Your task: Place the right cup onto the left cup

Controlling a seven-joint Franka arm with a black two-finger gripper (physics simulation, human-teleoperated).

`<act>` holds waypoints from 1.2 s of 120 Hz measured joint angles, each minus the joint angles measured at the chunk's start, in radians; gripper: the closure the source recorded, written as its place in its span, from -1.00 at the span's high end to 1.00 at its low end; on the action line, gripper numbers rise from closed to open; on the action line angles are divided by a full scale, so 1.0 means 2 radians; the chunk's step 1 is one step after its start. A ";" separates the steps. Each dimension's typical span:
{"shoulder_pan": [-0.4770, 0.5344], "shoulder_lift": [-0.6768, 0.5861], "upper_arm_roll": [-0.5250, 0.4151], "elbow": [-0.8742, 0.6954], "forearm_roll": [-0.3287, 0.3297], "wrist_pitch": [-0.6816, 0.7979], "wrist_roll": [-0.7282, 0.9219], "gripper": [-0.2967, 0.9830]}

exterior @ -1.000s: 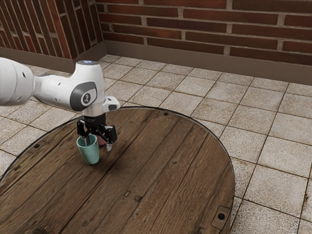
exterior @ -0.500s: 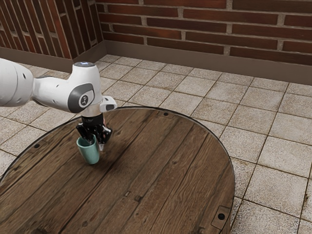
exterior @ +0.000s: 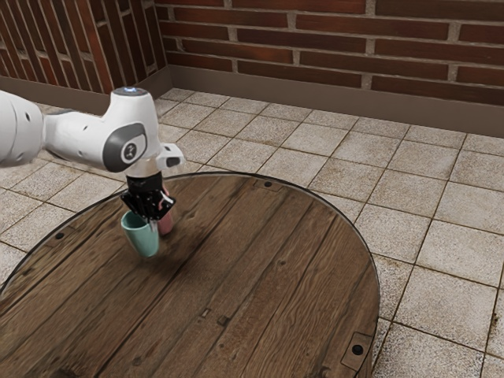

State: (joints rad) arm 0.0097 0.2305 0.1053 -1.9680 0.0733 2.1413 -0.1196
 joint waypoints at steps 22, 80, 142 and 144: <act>-0.001 -0.025 0.000 0.033 0.020 -0.032 -0.002 -0.69; 0.012 0.041 -0.003 0.232 0.053 -0.148 -0.002 -0.69; 0.027 0.129 -0.025 0.291 0.049 -0.154 -0.003 -0.69; 0.027 0.130 -0.025 0.291 0.049 -0.154 -0.003 -0.69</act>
State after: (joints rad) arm 0.0643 0.4896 0.0546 -1.3850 0.1719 1.8337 -0.1250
